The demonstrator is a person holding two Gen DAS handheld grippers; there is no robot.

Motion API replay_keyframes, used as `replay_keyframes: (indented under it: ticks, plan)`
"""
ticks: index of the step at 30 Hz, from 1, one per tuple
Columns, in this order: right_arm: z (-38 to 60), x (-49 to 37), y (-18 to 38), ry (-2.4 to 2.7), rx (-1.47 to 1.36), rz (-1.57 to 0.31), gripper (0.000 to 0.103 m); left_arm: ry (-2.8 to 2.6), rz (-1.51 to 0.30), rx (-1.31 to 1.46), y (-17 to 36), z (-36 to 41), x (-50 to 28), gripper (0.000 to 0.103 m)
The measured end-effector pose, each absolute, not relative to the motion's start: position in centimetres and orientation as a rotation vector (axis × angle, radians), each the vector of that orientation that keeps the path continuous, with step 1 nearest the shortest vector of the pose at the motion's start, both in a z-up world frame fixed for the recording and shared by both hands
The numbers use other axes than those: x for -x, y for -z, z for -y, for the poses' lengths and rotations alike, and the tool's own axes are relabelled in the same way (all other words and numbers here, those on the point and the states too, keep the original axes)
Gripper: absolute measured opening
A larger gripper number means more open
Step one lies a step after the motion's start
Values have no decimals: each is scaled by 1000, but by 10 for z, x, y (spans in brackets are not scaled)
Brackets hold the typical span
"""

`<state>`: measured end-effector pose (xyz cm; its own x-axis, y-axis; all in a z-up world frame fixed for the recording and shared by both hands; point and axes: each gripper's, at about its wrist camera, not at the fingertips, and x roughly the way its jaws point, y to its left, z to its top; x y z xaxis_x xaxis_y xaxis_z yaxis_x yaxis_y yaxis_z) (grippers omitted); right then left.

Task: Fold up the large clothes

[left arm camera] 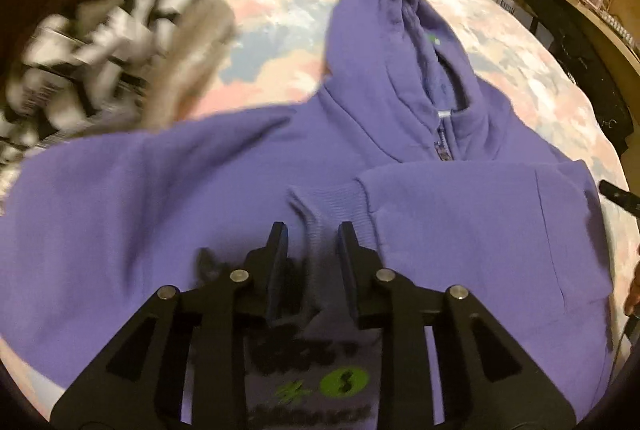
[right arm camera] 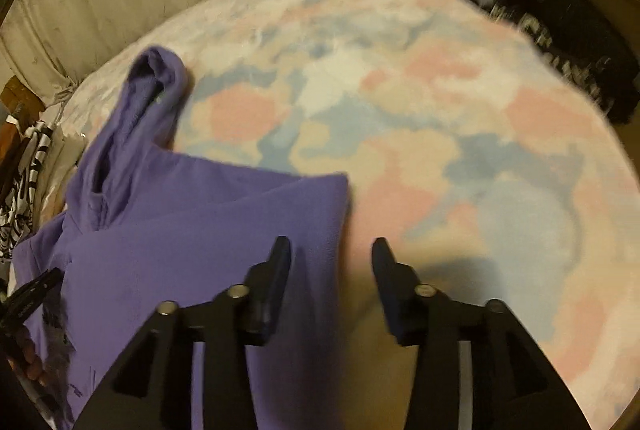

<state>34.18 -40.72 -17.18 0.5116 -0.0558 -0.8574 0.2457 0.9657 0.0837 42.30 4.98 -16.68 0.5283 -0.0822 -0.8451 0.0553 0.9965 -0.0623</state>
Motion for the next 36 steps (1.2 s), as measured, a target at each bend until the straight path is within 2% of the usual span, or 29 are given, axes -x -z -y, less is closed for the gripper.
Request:
replay_keyframes:
  ticks: [4,8,13,17,19,20,22,23,26,34,36]
  plan:
    - [377,-319,136,139,-175,-975,46,84,-944,-3,141,-52,-404,23]
    - [316,-305,137,22,-197,-1015,46,159,-941,-28,135,-22,-391,23]
    - [229,-294,149,-107,-154,-1055,46,189,-969,-2,155,21,-383,23]
    - [214,-283,166,-59,-102,-1097,45,126,-1035,17,187,26,-384,23]
    - [232,-273,162,-38,-110,-1078,40,151,-1026,74,186,14,-383,21]
    - [240,-269,160,-24,-113,-1073,38,147,-1027,79,185,10,-383,17]
    - [265,-257,151,39,-106,-1065,21,144,-1032,84,183,1,-383,9]
    - [277,-253,149,61,-103,-1063,10,154,-1035,93,183,-3,-382,9]
    - [304,-235,139,70,-157,-1066,1,169,-1032,118,181,-11,-379,8]
    - [304,-213,122,129,-172,-1061,1,158,-1022,74,177,-4,-376,8]
    - [301,-212,117,128,-192,-1062,7,153,-1022,79,175,-4,-374,9]
